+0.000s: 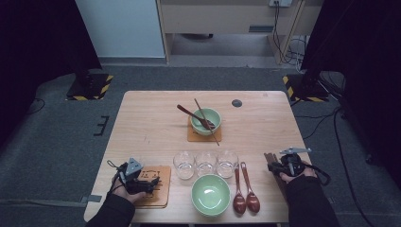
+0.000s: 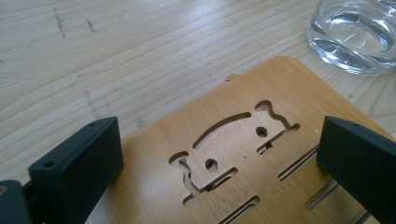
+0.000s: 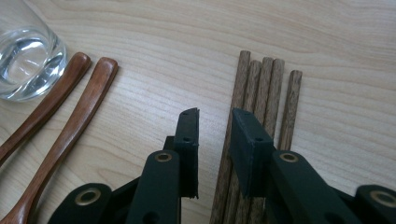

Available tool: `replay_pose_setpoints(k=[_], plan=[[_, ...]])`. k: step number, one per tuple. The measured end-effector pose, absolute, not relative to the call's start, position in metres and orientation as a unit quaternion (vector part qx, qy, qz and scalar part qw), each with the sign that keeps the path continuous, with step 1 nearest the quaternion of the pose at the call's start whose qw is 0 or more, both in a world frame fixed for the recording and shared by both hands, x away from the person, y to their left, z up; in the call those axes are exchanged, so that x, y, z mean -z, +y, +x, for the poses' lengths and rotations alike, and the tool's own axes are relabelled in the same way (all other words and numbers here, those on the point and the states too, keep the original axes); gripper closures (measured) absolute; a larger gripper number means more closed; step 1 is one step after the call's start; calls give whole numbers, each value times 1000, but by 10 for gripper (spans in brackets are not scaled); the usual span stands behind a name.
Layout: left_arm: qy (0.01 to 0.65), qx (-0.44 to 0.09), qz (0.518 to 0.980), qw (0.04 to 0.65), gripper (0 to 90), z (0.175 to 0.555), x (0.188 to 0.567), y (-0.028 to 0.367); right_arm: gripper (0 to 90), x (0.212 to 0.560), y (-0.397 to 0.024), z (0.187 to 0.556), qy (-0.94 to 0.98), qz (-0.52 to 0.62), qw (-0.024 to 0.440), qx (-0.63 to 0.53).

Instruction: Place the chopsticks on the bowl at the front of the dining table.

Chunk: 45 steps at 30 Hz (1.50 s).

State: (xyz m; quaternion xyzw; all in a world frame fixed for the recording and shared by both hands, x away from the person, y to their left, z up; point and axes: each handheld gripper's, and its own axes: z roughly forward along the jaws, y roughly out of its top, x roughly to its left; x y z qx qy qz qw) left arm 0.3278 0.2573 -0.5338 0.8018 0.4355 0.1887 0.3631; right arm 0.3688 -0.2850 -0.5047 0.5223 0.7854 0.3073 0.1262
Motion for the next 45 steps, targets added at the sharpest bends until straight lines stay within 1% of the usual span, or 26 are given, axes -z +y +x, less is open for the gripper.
replay_pose_setpoints(k=[8,45], plan=[[437,-187,800,366,0,328,534,258,730,508,-284,369,788,529,113,-295],[434,-191,803,360,0,328,534,257,719,509,-285,371,785,532,109,-300]])
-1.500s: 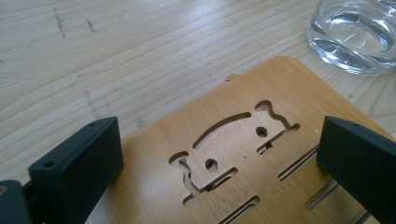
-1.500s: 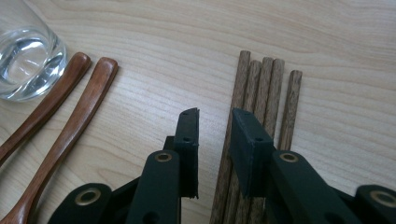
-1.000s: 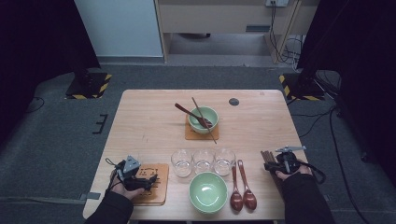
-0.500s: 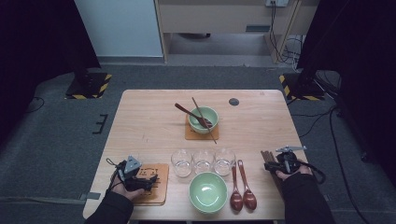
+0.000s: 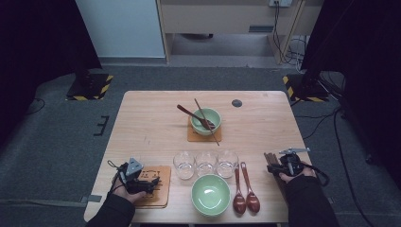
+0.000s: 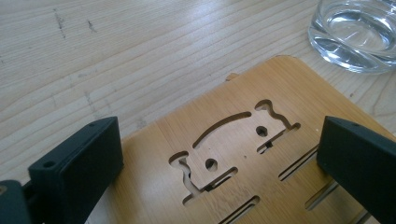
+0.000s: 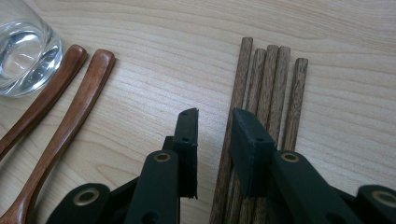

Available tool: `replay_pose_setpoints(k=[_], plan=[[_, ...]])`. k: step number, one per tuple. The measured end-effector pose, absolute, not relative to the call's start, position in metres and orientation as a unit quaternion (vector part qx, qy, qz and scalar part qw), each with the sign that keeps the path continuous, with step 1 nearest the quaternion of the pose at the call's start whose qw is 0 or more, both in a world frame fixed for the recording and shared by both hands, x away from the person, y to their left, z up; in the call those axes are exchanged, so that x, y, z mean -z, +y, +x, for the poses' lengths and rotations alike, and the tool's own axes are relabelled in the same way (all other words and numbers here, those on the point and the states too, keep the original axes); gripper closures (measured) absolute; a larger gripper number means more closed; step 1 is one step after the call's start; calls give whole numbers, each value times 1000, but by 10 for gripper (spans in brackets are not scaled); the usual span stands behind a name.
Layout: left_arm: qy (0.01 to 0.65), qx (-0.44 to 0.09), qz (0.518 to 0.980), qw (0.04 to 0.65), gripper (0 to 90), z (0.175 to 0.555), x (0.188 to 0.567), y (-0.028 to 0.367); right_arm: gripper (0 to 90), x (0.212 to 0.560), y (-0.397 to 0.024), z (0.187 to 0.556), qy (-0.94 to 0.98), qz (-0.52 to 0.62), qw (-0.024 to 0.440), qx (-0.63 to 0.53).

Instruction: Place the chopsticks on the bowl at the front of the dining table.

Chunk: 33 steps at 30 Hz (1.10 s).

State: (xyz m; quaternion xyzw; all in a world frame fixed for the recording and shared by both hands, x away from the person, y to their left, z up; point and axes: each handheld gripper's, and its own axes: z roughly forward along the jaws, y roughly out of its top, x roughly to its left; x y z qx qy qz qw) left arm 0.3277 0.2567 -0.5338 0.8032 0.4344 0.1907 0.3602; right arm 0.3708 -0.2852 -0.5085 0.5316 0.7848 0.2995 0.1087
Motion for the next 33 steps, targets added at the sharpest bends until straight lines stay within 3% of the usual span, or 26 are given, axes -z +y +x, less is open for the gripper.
replay_pose_setpoints(k=[33], plan=[[435,-191,803,360,0,328,534,257,725,508,-283,368,793,535,103,-272]])
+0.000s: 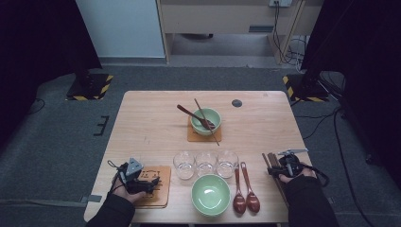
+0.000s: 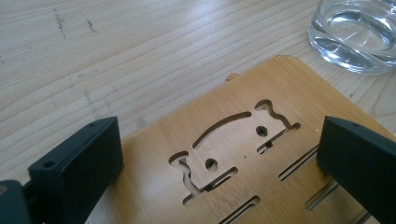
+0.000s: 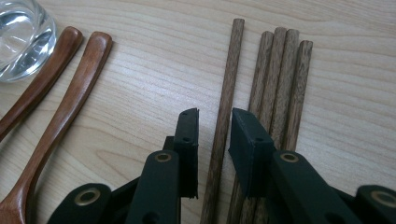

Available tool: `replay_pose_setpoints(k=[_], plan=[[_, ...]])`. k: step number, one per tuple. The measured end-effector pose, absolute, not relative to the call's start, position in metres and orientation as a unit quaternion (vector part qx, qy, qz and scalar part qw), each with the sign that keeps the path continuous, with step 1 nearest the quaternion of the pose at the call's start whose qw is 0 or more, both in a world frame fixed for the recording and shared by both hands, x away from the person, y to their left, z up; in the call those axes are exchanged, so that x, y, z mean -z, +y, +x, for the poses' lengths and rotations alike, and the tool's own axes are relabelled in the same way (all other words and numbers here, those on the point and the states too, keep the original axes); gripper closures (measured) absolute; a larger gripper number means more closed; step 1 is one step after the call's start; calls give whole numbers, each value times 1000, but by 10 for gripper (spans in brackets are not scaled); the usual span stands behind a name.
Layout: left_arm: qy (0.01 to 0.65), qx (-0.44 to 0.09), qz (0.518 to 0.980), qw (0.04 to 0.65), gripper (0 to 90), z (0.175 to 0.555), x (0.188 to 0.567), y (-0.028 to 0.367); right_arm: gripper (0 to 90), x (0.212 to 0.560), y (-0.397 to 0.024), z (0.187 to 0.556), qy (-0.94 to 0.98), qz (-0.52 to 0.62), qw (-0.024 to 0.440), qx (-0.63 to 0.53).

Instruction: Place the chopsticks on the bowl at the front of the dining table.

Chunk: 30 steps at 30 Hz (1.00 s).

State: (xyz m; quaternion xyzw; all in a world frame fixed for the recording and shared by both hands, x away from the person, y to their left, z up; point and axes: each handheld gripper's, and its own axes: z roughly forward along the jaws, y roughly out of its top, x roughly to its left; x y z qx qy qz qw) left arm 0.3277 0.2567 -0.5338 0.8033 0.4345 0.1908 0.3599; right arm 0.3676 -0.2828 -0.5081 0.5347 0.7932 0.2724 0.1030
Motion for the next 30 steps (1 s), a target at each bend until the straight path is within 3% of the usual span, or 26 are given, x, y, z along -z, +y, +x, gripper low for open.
replay_pose_setpoints(k=[30], plan=[[434,-191,803,360,0,328,534,257,829,509,-268,363,800,535,130,-239]])
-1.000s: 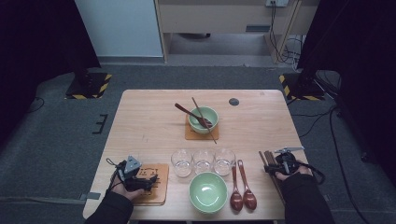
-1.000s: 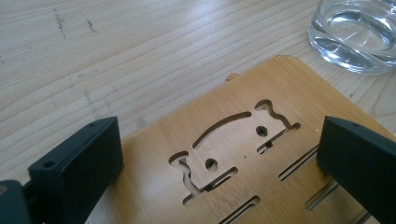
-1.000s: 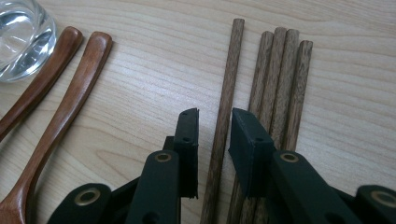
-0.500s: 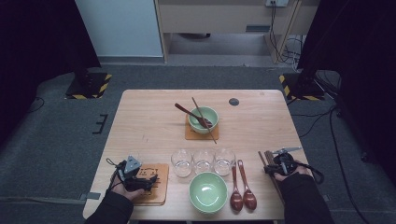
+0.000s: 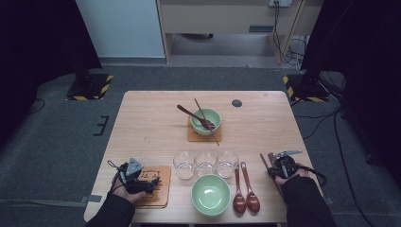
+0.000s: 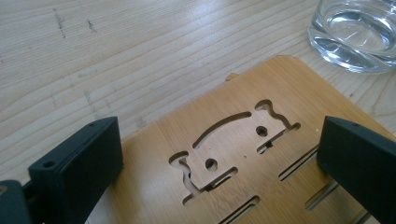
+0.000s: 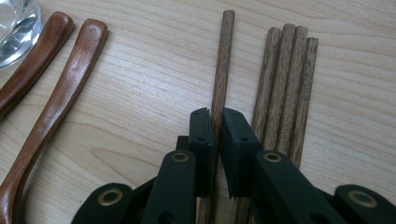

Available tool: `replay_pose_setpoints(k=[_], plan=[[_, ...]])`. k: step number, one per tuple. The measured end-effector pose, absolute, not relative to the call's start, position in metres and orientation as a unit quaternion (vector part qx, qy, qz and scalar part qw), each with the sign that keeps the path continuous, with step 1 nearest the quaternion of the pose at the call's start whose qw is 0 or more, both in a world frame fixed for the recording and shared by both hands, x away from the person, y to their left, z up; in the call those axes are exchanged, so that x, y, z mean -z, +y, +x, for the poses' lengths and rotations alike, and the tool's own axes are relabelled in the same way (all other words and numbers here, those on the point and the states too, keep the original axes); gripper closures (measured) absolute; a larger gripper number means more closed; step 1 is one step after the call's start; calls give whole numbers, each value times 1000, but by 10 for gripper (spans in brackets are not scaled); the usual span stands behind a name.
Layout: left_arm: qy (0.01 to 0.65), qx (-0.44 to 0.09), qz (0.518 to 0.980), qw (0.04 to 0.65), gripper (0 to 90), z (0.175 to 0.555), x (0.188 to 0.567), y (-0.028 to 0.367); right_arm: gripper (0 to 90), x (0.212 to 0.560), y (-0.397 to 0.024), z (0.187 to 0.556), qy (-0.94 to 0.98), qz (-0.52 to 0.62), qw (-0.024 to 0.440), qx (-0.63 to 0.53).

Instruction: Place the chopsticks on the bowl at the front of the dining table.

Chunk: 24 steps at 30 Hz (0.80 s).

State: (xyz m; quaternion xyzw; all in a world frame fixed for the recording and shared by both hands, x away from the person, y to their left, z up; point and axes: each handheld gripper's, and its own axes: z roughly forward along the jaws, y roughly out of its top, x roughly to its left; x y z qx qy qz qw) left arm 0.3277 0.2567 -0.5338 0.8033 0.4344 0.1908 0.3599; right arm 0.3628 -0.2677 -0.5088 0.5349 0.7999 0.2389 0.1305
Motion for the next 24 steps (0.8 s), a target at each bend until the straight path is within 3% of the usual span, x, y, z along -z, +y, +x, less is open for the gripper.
replay_pose_setpoints(k=[24], plan=[[434,-191,803,360,0,328,534,257,840,496,-273,368,762,542,89,-343]])
